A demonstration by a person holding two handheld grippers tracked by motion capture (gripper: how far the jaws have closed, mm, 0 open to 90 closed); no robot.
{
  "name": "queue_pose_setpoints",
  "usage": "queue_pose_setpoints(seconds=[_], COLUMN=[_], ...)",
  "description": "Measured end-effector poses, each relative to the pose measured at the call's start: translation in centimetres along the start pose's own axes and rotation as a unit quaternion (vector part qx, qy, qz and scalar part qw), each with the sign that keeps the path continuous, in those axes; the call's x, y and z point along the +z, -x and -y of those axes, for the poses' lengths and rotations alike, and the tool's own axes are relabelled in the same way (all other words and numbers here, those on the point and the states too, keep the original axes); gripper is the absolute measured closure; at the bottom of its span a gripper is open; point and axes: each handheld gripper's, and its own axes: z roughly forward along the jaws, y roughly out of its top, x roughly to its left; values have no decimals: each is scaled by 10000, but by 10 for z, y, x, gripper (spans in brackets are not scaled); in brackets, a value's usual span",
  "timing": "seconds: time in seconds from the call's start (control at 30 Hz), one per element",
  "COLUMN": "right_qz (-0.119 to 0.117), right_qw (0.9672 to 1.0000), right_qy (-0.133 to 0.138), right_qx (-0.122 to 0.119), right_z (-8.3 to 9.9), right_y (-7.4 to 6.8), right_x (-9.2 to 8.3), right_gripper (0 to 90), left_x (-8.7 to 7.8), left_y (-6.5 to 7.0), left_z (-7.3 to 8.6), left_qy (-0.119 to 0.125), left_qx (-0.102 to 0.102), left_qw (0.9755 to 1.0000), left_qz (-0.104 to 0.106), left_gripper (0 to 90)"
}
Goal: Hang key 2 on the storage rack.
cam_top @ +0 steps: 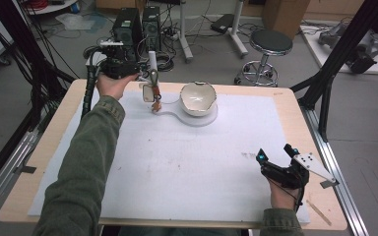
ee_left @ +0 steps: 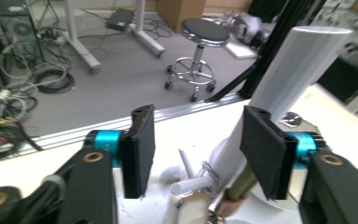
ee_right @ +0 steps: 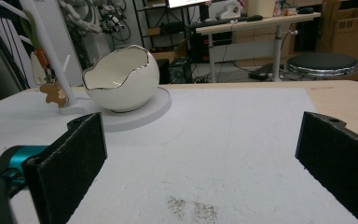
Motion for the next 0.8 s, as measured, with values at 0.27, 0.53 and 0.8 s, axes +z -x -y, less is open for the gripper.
queue_pose_setpoints(seconds=[0.27,0.53,0.8], right_qz=[-1,-5,-6], right_qw=[10000,10000,10000], right_qy=[-4,-16,-14], right_qx=[-1,-20,-10], right_z=[0,0,0], right_y=[-1,-1,-2], right_x=[0,0,0], right_gripper=[7,7,7], left_x=[-12,-20,-28], left_y=[-5,-1,0], left_z=[9,17,24], left_qy=[-20,-29,-98], left_qx=[16,243,263], left_qw=[10000,9997,9995], left_qz=[87,-24,-129], left_gripper=[408,173,64])
